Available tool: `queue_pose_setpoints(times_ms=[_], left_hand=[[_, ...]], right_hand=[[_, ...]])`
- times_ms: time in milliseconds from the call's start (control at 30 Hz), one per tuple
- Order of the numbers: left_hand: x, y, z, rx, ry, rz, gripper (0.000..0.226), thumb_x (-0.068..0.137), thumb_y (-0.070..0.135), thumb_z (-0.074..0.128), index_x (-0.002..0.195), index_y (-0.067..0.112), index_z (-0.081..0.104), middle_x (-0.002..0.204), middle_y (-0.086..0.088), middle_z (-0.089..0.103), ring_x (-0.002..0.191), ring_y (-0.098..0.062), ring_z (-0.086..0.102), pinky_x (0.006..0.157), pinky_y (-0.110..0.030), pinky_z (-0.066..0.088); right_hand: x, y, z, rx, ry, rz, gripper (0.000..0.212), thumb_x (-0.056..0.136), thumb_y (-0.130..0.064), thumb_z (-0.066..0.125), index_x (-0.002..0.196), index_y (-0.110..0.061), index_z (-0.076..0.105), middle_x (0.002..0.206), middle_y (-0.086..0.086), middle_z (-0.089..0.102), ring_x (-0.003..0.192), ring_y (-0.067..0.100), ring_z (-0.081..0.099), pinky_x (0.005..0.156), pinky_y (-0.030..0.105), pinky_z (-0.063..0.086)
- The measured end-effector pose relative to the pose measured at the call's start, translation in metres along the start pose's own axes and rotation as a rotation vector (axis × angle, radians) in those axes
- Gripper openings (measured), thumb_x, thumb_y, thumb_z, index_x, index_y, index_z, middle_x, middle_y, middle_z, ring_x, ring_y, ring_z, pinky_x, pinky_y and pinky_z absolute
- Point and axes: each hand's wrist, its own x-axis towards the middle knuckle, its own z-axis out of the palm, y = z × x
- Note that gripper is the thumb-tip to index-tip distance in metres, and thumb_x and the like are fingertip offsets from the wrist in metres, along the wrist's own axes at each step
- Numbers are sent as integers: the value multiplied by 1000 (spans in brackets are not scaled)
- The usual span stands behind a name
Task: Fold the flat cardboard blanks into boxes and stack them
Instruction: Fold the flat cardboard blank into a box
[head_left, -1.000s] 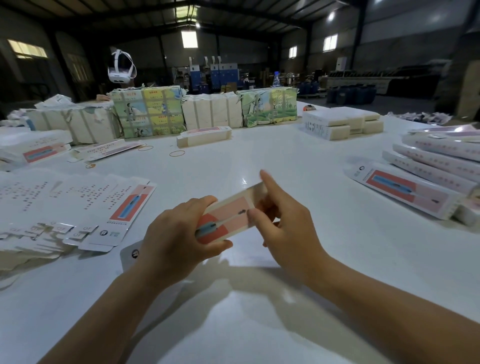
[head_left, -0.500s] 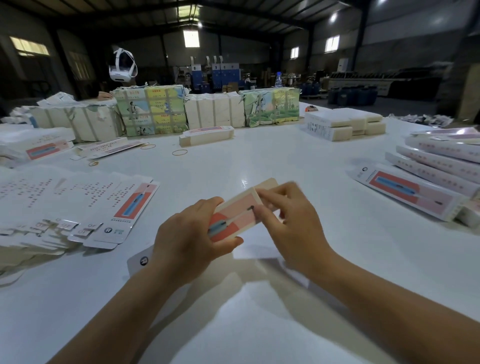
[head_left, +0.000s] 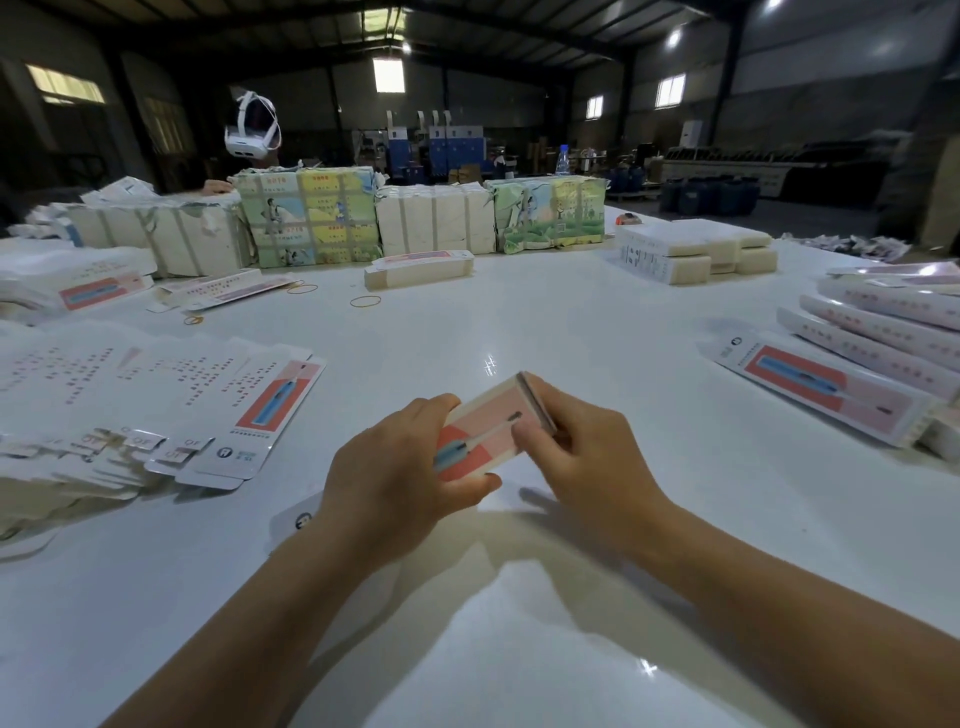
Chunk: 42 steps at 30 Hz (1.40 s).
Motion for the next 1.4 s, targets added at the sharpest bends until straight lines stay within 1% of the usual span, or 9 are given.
queue_pose_setpoints(times_ms=[67,133,300,467,667,933,1100,1267,1400], left_hand=[[0,0,3,59,32,1,76,67,71,49,127,25,45,118,7,59,85,-11,57,66,-10,39],[-1,-2,4,81,67,4,70,72,64,60,127,23,47,116,4,60,87,-14,60,69,-15,42],[-3,-5,1,105,113,12,71,72,61,63,128,20,48,114,0,62,85,-18,62,70,-25,50],[-3,-2,-1,120,119,38,70,72,56,68,127,16,51,111,-3,64,85,-20,63,70,-29,51],[-3,5,-4,104,143,64,68,68,53,63,120,10,59,106,-9,68,78,-25,67,66,-33,52],[-4,9,-5,152,119,65,69,67,53,69,118,7,60,101,-12,69,69,-26,67,61,-36,54],[-3,11,-4,178,122,73,69,64,53,62,113,4,61,94,-13,69,63,-26,66,55,-34,54],[-2,14,-3,211,129,53,68,63,52,66,108,2,63,89,-13,69,62,-27,66,53,-33,53],[-4,18,0,228,126,33,67,57,44,84,105,2,64,85,-12,69,57,-26,64,49,-32,53]], right_hand=[[-4,0,7,-230,-11,-95,34,97,-18,48,130,-12,54,91,-12,62,78,0,55,67,6,37],[-6,-1,9,-200,-15,-91,41,98,-24,47,138,-14,47,99,-12,64,83,-2,57,71,7,39],[4,-7,2,475,-34,231,32,98,-33,47,92,-18,75,87,2,73,87,14,67,78,21,56],[5,-10,-3,652,-12,253,23,93,-9,57,107,-23,70,100,-7,74,97,13,68,82,22,55],[4,-14,-7,672,-18,154,43,97,-11,51,86,-44,75,95,-6,75,92,12,70,77,17,53],[1,-10,-5,356,-7,67,45,97,-4,42,84,-36,72,86,2,71,85,27,63,81,34,53],[-5,-12,-3,131,3,-7,30,88,-9,35,96,-10,63,74,10,63,54,15,43,53,22,38],[-7,-11,3,-51,14,-36,23,98,-10,41,114,-4,57,66,-12,50,60,2,48,57,11,34],[-11,-14,7,-66,-5,3,32,100,-11,37,129,-7,50,81,-15,50,67,-5,50,65,7,36]])
